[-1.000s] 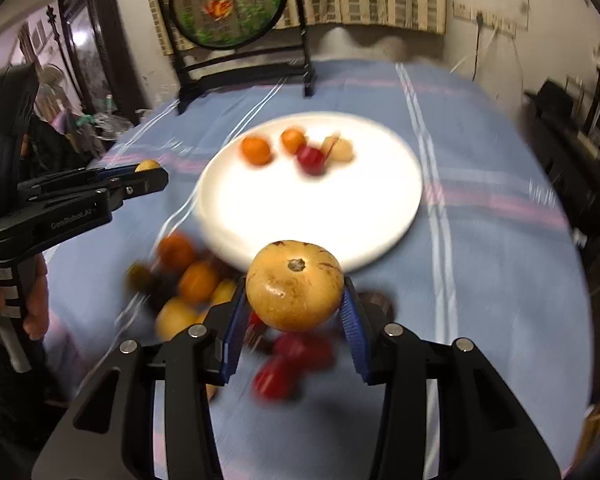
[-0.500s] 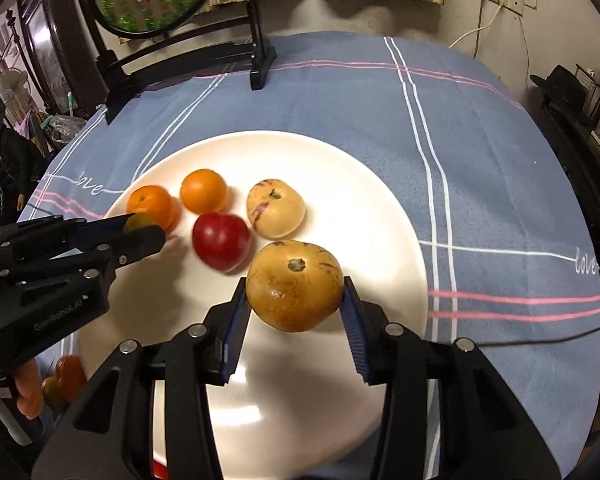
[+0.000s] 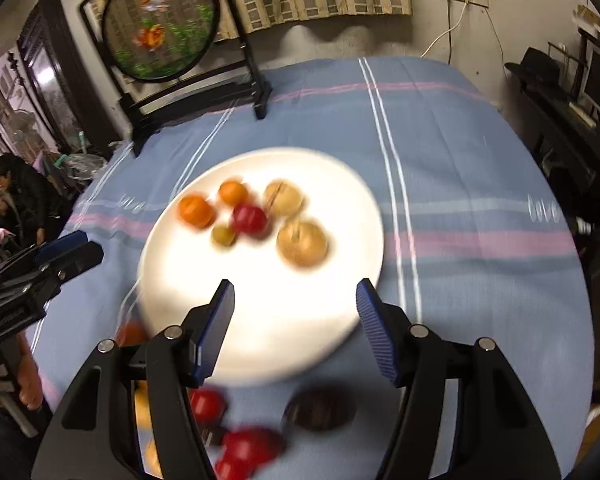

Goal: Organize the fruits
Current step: 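Place the yellow fruit and pale apple on the white plate with both tools, then grasp a red plum with the right tool while the left tool grasps a pale pear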

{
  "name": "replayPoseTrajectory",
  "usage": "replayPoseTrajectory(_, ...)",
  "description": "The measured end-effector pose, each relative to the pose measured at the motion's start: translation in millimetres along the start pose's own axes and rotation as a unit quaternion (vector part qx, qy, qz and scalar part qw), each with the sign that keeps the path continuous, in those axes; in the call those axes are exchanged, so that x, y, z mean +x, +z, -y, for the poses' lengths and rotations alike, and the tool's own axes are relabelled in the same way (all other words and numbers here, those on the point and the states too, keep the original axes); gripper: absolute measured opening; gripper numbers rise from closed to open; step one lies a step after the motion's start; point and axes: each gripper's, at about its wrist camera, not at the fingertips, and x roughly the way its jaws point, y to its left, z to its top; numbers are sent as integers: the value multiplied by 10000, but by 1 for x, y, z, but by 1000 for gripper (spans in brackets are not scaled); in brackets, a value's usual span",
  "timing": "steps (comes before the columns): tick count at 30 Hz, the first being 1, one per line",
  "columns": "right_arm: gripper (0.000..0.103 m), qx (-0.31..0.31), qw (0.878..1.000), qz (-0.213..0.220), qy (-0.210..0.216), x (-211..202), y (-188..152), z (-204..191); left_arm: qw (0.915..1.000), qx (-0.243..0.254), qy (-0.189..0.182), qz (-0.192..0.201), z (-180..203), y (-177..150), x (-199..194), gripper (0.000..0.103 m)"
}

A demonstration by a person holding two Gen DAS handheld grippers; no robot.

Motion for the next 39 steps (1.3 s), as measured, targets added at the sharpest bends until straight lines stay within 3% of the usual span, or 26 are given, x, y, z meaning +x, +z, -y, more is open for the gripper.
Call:
replayPoseTrajectory(6,64,-330,9995,11,18,-35,-92,-32,9992,49,191,334,0,-79,-46,67)
replayPoseTrajectory(12,64,-394,9992,-112,-13,-41,-144,-52,9999,-135,-90,60,1,-135,-57,67)
replayPoseTrajectory(17,64,-379,9991,-121,-133,-33,-150,-54,9999,14,-120,7,8,-157,-66,69)
replayPoseTrajectory(31,64,-248,9993,-57,-269,-19,-146,-51,9999,40,-62,-110,8,-158,-60,72)
replayPoseTrajectory(34,54,-245,9994,-171,-153,-5,-143,-54,9997,74,-86,-193,9,-160,-56,73)
replayPoseTrajectory(37,30,-318,9990,-255,-209,11,-140,-57,9993,136,-170,-299,16,-162,-51,73)
replayPoseTrajectory(39,29,-278,9992,-202,-185,9,-140,-56,9989,221,-227,-344,22,-163,-49,73)
